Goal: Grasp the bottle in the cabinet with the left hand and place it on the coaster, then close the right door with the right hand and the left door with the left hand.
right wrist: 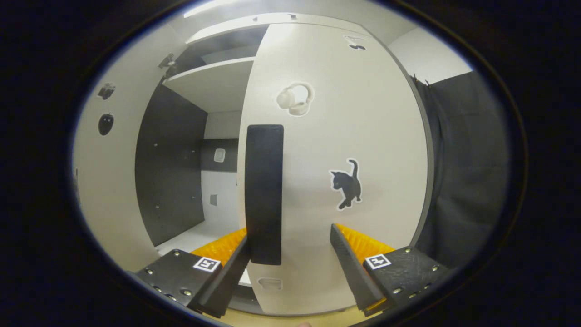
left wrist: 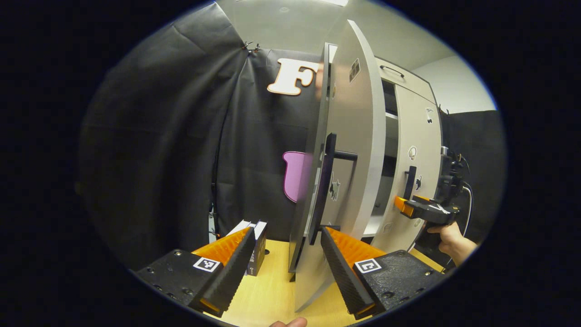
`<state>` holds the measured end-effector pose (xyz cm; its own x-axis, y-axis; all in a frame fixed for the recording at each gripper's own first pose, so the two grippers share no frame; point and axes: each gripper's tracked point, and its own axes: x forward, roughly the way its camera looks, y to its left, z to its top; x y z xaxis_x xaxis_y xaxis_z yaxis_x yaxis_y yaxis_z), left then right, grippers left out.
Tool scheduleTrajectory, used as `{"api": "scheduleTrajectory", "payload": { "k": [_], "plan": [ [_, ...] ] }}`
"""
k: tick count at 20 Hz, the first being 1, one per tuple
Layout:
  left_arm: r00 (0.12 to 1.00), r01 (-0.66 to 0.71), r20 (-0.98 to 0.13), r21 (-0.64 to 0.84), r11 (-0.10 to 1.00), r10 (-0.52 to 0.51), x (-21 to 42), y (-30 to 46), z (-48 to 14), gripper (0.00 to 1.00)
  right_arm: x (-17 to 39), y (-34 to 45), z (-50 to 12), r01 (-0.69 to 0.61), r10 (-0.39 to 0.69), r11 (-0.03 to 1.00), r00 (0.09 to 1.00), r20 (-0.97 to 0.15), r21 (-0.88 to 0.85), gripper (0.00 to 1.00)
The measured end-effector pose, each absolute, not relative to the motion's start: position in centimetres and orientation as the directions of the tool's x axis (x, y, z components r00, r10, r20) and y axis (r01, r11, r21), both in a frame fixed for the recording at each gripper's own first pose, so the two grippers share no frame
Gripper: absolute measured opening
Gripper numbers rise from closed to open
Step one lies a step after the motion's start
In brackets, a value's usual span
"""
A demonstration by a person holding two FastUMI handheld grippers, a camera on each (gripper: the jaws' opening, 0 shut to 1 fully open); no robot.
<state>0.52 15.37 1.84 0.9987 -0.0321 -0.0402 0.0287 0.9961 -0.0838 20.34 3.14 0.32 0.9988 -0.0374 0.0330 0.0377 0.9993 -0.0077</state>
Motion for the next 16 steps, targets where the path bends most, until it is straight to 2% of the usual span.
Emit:
{"api": "scheduleTrajectory", "payload": {
  "k": [1,4,7,16],
  "plan": [
    [0.998,0.041,-0.04,-0.086,0.995,-0.045,0.8,15.2,2.0,0.92,20.4,3.1,0.3,0.037,-0.037,0.999,0.999,0.031,-0.009,1.0],
    [0.997,0.057,-0.046,-0.085,0.995,-0.061,1.3,15.0,1.9,0.92,20.3,3.1,0.2,0.033,-0.033,0.999,0.999,0.023,-0.001,0.97],
    [0.996,0.067,-0.047,-0.077,0.995,-0.071,1.6,14.8,1.8,0.92,19.6,3.0,0.1,0.015,-0.016,0.999,1.0,0.01,0.029,1.0],
    [0.99,0.14,-0.036,0.041,0.989,-0.139,1.7,11.3,2.0,0.92,12.9,2.3,-1.7,-0.045,0.045,0.997,0.999,0.006,0.059,1.0]
  ]
}}
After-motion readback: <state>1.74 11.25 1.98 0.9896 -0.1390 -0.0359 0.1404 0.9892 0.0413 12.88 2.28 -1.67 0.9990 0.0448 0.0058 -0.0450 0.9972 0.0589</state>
